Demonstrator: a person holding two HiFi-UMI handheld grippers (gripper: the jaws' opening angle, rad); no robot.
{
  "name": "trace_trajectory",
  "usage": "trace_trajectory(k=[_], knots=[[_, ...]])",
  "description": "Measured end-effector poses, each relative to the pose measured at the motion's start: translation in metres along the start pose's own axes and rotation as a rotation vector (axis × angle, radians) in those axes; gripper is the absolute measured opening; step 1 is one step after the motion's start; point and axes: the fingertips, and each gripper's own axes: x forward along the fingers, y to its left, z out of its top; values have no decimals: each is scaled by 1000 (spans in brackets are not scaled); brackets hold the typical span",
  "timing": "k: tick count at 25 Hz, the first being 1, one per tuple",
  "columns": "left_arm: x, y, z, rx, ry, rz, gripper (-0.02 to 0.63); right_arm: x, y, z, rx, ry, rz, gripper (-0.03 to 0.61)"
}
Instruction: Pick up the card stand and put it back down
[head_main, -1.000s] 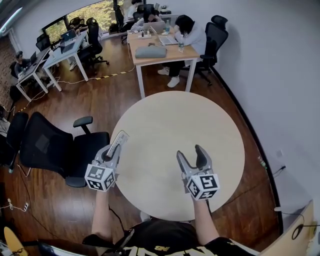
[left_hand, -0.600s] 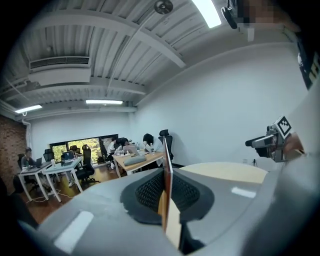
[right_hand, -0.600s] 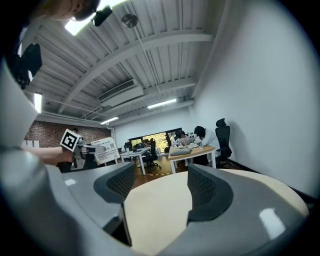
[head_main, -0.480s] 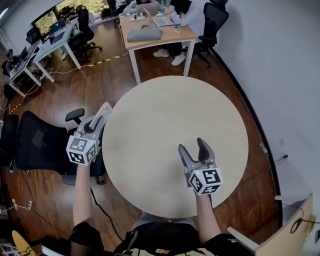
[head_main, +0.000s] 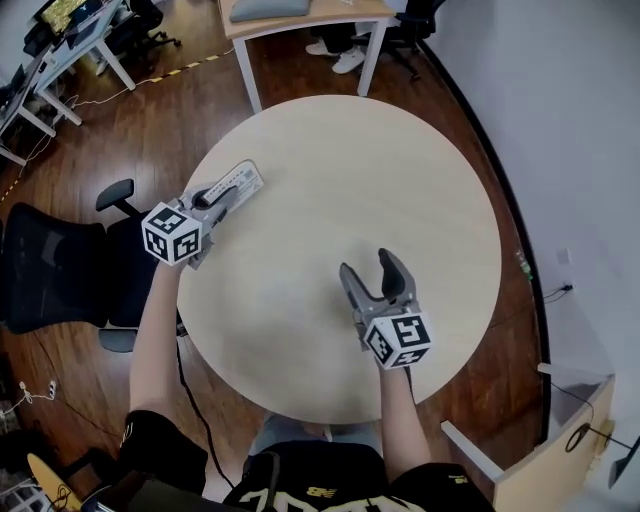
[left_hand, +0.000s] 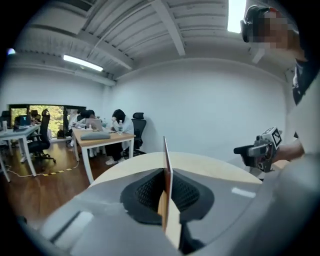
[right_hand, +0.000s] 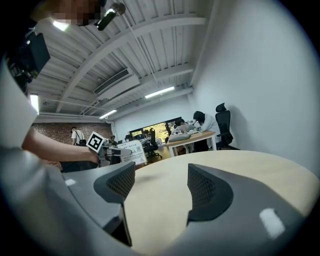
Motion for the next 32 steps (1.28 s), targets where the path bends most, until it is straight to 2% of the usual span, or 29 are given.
trace_trajectory(k=[6,13,16,18,19,20,21,24,27,29,32], knots=[[75,-6,-43,-44,6,-164,18,24,-5,-15,-2,22,18,334],[133,-35,-89,5,102,-377,18,27,-11,-35,-3,55,37,334],[151,-41,-94,-9,85,-420,20,27,-16,-42,-1,67,39,334],[159,-34,-94,-11,72,-365,33,27,-17,-46,3,72,42,334],[161,-29,-93,-2,76,-322,63,27,-18,-47,5,73,43,334],[161,-23,-92,5,81,-279,158,26,-19,-47,8,73,45,334],[158,-17,-89,3,78,-239,223,26,-18,-48,10,74,48,334],[138,-5,-74,-22,35,-134,315,25,-12,-45,16,72,65,334],[102,-5,-50,-9,-8,2,350,23,-5,-34,18,52,81,334],[72,-16,-27,-23,-69,89,350,21,0,-21,11,33,85,334],[28,-46,5,-35,-141,173,333,16,10,3,-15,0,100,334]])
